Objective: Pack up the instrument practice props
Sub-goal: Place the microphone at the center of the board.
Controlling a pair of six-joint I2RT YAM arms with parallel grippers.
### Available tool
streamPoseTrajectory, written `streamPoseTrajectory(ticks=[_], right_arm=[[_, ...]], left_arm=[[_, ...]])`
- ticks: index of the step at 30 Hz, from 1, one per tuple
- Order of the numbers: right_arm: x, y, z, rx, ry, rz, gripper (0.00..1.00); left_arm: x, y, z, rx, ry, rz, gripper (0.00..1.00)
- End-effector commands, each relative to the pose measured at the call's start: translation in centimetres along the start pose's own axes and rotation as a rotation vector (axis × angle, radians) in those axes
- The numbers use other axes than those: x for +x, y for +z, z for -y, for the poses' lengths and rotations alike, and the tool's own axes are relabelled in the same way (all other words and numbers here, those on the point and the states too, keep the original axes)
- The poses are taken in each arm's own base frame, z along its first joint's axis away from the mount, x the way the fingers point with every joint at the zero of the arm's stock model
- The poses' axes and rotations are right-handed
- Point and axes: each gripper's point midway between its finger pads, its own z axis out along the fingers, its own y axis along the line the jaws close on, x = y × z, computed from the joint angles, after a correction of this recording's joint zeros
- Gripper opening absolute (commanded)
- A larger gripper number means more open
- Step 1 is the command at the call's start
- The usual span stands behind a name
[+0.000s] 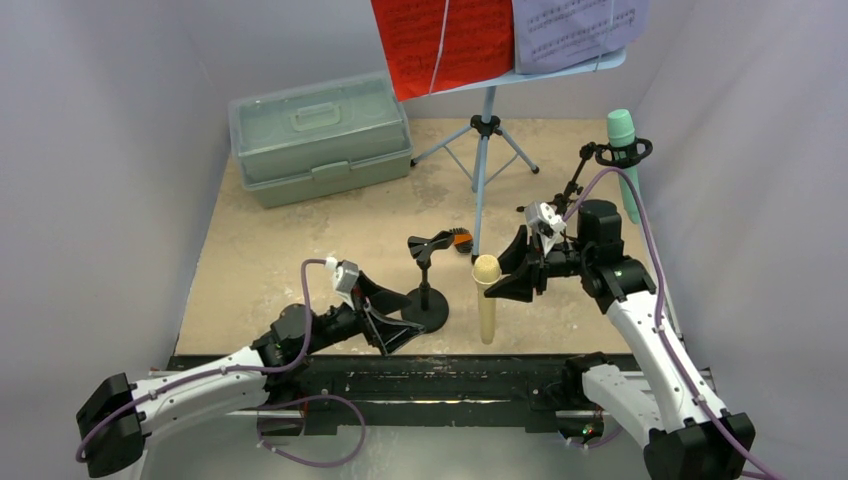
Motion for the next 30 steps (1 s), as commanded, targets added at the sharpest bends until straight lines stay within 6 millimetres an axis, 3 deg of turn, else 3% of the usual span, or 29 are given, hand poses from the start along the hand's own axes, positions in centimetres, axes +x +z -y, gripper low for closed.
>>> streamPoseTrajectory(ticks=[1, 20, 30], right_arm=[[-0.5, 0.1, -0.5, -0.043, -0.003, 0.022, 0.13], [-0.4, 0.3, -0.7, -0.087, 0.022, 0.034, 0.13], [-0.3, 0.3, -1.1, -0.111, 0.028, 0.036, 0.13]], left_arm=[[-0.8, 0.2, 1.1, 0.049, 0.002, 0.049, 1.00], [1.0, 2.5, 3.4, 0.082, 0.030, 0.037, 1.00], [1.8, 4.5, 4.0, 0.005, 0.069, 0.118, 0.99]])
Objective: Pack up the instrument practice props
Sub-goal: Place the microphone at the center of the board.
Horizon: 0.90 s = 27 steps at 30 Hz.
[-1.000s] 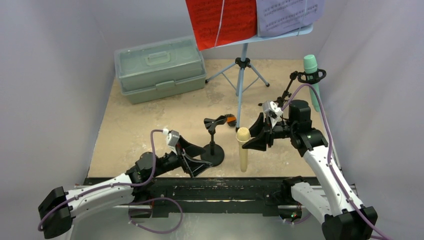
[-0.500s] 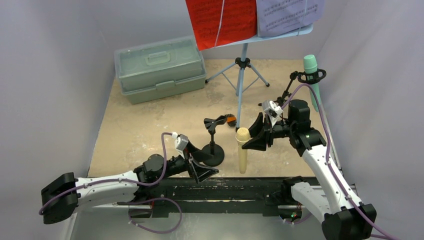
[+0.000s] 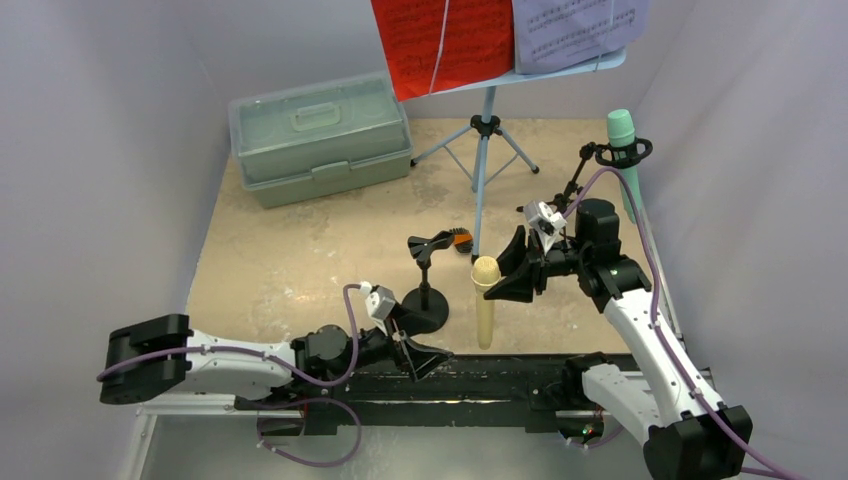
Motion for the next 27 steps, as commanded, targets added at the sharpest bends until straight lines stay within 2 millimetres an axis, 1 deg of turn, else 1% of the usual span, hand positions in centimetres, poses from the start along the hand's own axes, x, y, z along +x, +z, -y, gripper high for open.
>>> streamPoseTrajectory(ticks=[1, 6, 12, 16, 19, 21, 22, 27], right_arm=[[-0.2, 0.1, -0.6, -0.043, -0.011, 0.009, 0.13], [-0.2, 0.2, -0.7, -0.051, -0.008, 0.008, 0.13], [-0.2, 0.2, -0.9, -0.062, -0.010, 0.009, 0.13], [-0.1, 0.3, -1.1, -0.074, -0.008, 0.009, 0.13], [-0.1, 0.3, -1.2, -0.082, -0.004, 0.010, 0.13], [-0.1, 0.3, -1.3, -0.087, -0.003, 0.010, 0.13], [-0.1, 0.3, -1.3, -0.089, -0.002, 0.010, 0.13], [0.0, 0.3, -1.5, -0.096, -0.001, 0.011, 0.13]], left_arm=[[-3.9, 1.7, 1.4, -0.014, 0.027, 0.182, 0.99], [-3.3, 3.0, 1.3, -0.045, 0.043, 0.194, 0.97], [-3.3, 4.9, 1.5, -0.065, 0.028, 0.216, 0.91], [-2.9, 6.6, 1.5, -0.082, 0.006, 0.215, 0.89], [-2.5, 8.0, 1.1, -0.114, -0.016, 0.223, 0.89], [-1.8, 9.0, 0.8, -0.129, -0.020, 0.219, 0.88], [-2.0, 9.2, 0.9, -0.124, -0.024, 0.233, 0.88], [-1.6, 9.7, 0.7, -0.108, -0.038, 0.258, 0.69]])
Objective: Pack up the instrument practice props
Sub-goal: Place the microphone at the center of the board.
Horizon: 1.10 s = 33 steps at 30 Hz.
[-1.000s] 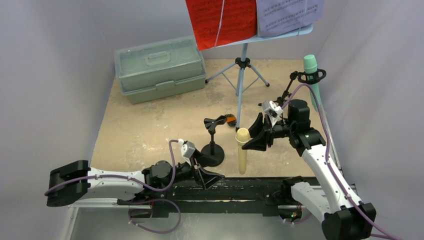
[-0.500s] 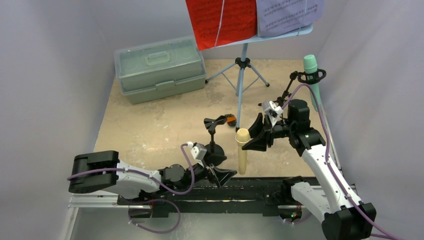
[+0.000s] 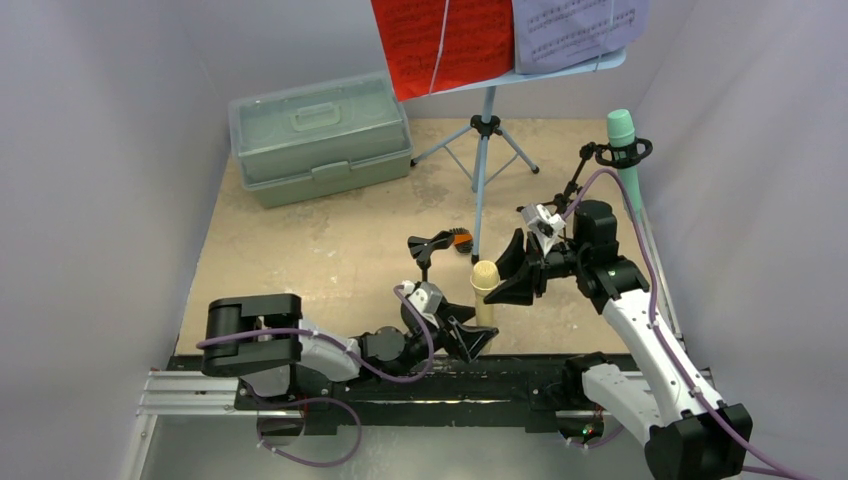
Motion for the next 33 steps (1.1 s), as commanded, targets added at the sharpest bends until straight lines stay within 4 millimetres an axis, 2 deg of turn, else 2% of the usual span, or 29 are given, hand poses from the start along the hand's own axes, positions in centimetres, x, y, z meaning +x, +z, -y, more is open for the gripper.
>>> streamPoseTrajectory(ticks=[1, 3, 6, 8, 11, 15, 17, 21, 25, 30, 33], right_arm=[[-0.3, 0.1, -0.7, -0.048, -0.020, 0.009, 0.13], [-0.2, 0.1, -0.7, -0.051, -0.018, 0.008, 0.13], [-0.1, 0.1, -0.8, -0.054, -0.014, 0.009, 0.14], [-0.1, 0.1, -0.9, -0.058, -0.013, 0.009, 0.20], [-0.3, 0.1, -1.2, -0.060, -0.024, 0.011, 0.39], [-0.7, -0.2, -1.8, -0.049, -0.052, 0.010, 0.84], [-0.9, -0.6, -1.8, -0.006, -0.128, -0.002, 0.98], [-0.7, -1.6, -0.6, 0.129, -0.241, -0.076, 0.99], [-0.7, -2.4, -0.7, 0.172, -0.298, -0.088, 0.99], [0.3, -2.9, -0.8, 0.192, -0.339, -0.119, 0.99], [1.1, -3.1, -0.3, 0.211, -0.342, -0.138, 0.99]], left_arm=[[-2.3, 0.9, 1.9, 0.052, -0.073, 0.113, 0.66], [-2.2, 1.0, 2.1, 0.063, -0.067, 0.116, 0.55], [-2.1, 0.9, 2.3, 0.090, -0.056, 0.120, 0.16], [-2.1, 0.6, 2.5, 0.106, -0.050, 0.118, 0.01], [-2.2, -0.1, 2.4, 0.117, -0.040, 0.106, 0.00], [-1.6, -1.3, 2.1, 0.122, -0.017, 0.050, 0.00], [-1.4, -2.0, 2.2, 0.131, -0.012, 0.015, 0.00], [-0.5, -3.3, 2.1, 0.131, 0.016, -0.087, 0.00], [-0.2, -4.7, 1.5, 0.105, 0.063, -0.163, 0.00], [-1.1, -6.2, -0.5, 0.011, 0.156, -0.210, 0.00], [-1.9, -6.7, -0.4, 0.015, 0.220, -0.230, 0.00]])
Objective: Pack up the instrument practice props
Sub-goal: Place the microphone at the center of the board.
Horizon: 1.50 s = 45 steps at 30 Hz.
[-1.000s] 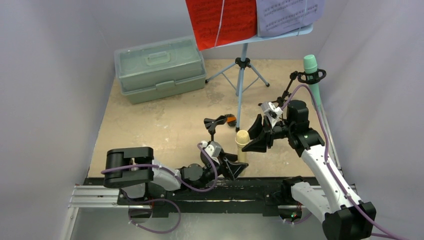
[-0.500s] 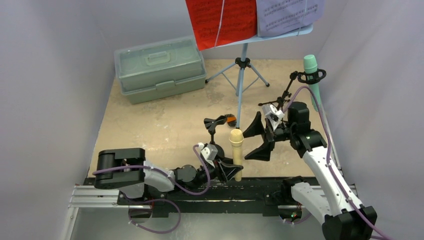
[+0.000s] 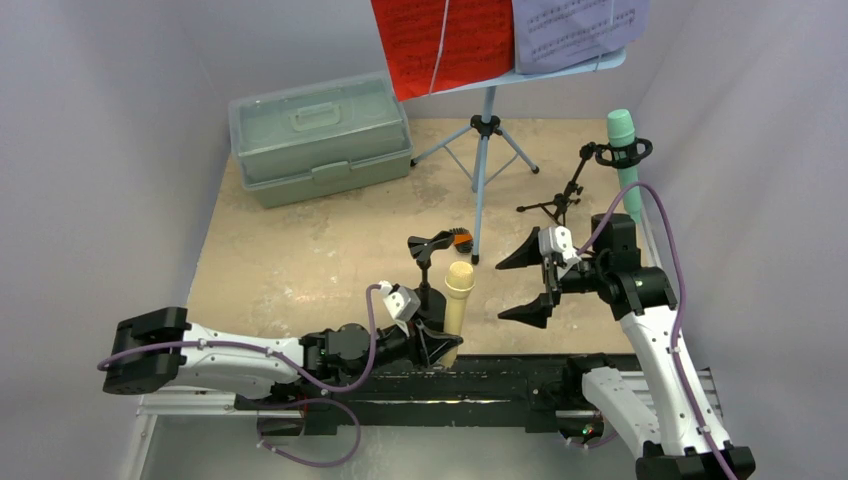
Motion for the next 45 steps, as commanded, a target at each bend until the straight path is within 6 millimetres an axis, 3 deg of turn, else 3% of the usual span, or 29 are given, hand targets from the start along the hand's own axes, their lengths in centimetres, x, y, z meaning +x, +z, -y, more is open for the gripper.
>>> streamPoseTrajectory(ticks=[1, 12, 18, 32, 38, 45], right_arm=[[1.0, -0.4, 0.1, 0.026, -0.059, -0.043, 0.99], [1.7, -0.4, 0.9, 0.057, -0.059, -0.040, 0.99], [1.7, -0.4, 2.0, 0.093, -0.028, -0.040, 0.99], [1.7, -0.4, 2.5, 0.110, -0.018, -0.042, 0.99], [1.8, -0.5, 2.7, 0.123, -0.018, -0.050, 0.99], [1.9, -0.5, 2.9, 0.130, -0.014, -0.053, 0.99]], left_arm=[[0.5, -1.1, -1.1, -0.043, 0.142, -0.098, 0.00], [-4.7, -0.4, 3.0, 0.063, 0.298, -0.099, 0.00], [-7.9, 0.4, 3.9, 0.026, 0.324, -0.074, 0.00], [-19.6, 2.1, 7.0, -0.038, 0.413, 0.066, 0.00], [-23.5, 2.2, 4.0, -0.162, 0.441, 0.054, 0.00], [-27.9, -0.5, 2.1, -0.288, 0.491, 0.121, 0.00]])
